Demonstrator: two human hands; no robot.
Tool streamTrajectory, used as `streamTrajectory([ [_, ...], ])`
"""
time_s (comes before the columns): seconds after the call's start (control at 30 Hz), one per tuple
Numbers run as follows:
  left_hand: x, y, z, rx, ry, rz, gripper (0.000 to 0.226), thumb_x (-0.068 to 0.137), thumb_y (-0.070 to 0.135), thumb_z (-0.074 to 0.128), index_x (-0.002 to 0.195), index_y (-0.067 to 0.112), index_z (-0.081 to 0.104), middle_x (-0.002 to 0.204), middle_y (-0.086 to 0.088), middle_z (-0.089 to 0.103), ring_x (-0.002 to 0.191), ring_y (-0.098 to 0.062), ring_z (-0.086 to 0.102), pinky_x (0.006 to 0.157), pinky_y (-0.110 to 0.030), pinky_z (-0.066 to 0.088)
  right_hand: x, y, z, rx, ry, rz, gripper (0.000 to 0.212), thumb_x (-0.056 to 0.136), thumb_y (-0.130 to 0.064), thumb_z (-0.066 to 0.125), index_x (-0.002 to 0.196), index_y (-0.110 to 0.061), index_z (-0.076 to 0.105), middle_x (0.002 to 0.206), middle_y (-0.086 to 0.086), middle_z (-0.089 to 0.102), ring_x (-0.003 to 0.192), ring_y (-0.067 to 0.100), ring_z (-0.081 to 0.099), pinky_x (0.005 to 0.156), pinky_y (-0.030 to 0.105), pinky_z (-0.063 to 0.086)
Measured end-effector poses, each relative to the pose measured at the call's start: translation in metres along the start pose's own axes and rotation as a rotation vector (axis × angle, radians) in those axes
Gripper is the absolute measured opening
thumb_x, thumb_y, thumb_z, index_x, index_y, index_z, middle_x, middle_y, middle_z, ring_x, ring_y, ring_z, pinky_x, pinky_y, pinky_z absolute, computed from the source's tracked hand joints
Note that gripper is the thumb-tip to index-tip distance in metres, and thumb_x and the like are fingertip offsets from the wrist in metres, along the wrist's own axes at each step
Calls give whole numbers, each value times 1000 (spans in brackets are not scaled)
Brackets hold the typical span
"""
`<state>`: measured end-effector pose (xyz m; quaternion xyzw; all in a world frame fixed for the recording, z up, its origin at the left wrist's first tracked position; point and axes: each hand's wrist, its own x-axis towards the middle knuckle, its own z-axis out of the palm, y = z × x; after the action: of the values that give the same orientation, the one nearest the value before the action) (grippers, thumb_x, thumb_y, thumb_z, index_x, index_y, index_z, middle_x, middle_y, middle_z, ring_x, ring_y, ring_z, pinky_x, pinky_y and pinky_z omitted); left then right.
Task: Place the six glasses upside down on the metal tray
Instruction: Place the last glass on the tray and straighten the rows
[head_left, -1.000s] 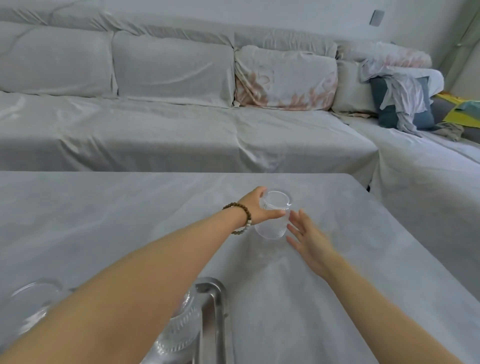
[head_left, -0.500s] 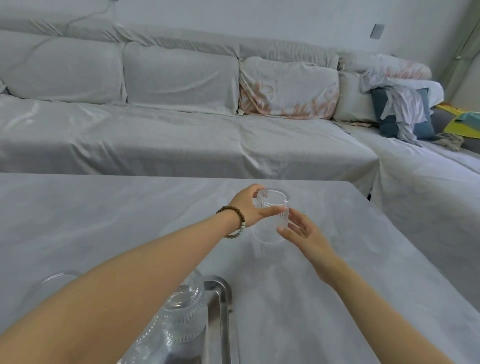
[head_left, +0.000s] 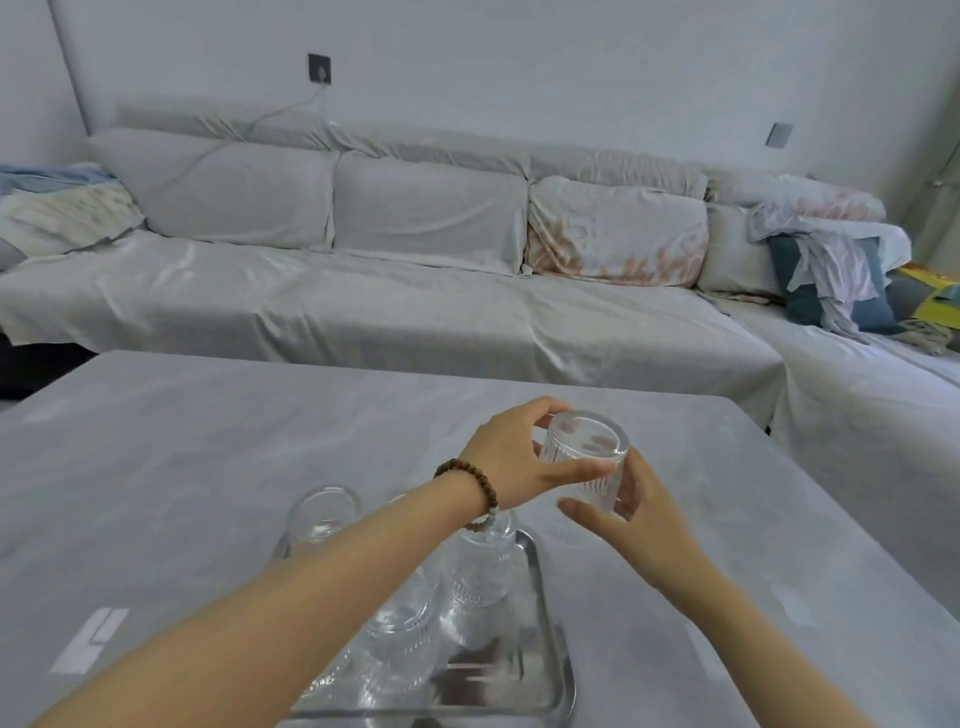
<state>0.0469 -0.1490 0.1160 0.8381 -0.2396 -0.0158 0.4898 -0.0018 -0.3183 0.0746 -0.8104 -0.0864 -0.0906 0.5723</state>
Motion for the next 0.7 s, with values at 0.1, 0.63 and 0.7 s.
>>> streamTrajectory([
  [0.1,-32,-4,-5,-81,-31,-14,72,60,67,71,121,33,52,117,17,60,101,-6,60,87,-28,53,-23,-8,14,-7,22,-15,71,59,-45,83,122,-33,52,116,-12,67,103,1,65,80,14,52],
  [0.63,-119,-90,-36,735,-173,-98,62,94,53,24,148,25,12,159,7,7,146,-12,-2,119,-42,-1,-95,32,77,1,-41,142,82,48,-52,88,120,-33,51,121,-14,62,110,-2,60,94,19,50],
  [0.7,-122,-95,-34,748,-182,-114,64,94,54,23,149,25,9,159,7,4,146,-12,-4,118,-41,-4,-95,38,83,5,-46,147,84,50,-51,88,123,-33,50,121,-15,62,111,-2,59,92,16,49],
])
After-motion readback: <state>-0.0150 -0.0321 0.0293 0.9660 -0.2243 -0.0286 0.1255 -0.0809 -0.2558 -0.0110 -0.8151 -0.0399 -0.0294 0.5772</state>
